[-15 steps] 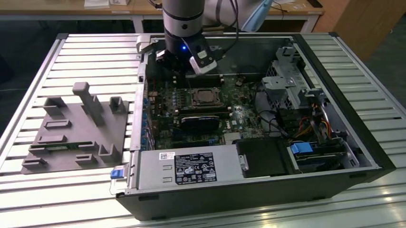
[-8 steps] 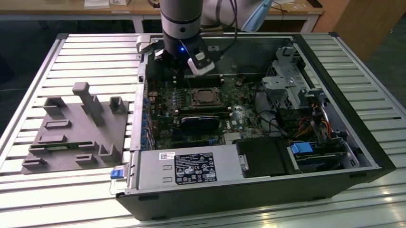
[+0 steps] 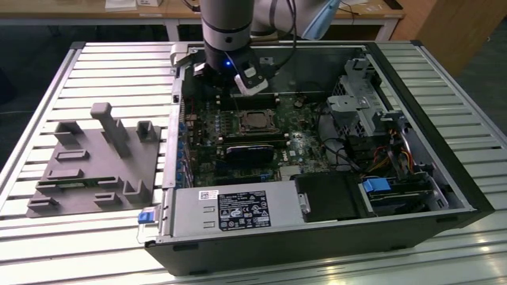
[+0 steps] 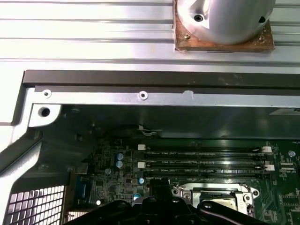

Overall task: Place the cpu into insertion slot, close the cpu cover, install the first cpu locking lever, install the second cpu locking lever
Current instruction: 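Install the first cpu locking lever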

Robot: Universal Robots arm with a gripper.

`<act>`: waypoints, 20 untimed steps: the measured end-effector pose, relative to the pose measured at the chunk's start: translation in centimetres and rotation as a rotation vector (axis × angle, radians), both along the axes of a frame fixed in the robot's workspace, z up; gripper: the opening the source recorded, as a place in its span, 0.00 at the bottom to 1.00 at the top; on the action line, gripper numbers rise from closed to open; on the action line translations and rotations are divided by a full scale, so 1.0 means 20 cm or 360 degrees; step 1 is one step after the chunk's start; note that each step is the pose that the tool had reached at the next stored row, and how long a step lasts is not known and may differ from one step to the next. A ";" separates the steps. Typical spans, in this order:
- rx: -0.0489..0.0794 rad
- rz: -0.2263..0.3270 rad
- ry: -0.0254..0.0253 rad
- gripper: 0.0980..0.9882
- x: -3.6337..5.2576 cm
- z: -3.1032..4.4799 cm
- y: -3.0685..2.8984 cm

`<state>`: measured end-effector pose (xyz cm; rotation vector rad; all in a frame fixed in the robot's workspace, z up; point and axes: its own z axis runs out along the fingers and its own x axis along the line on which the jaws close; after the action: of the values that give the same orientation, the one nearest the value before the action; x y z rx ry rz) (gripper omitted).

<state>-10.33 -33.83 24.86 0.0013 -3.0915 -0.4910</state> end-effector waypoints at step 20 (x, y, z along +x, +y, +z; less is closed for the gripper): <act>0.0001 0.0000 0.00004 0.01 0.312 -0.008 0.001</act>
<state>-4.09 -33.81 24.71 0.0012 -3.0911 -0.4922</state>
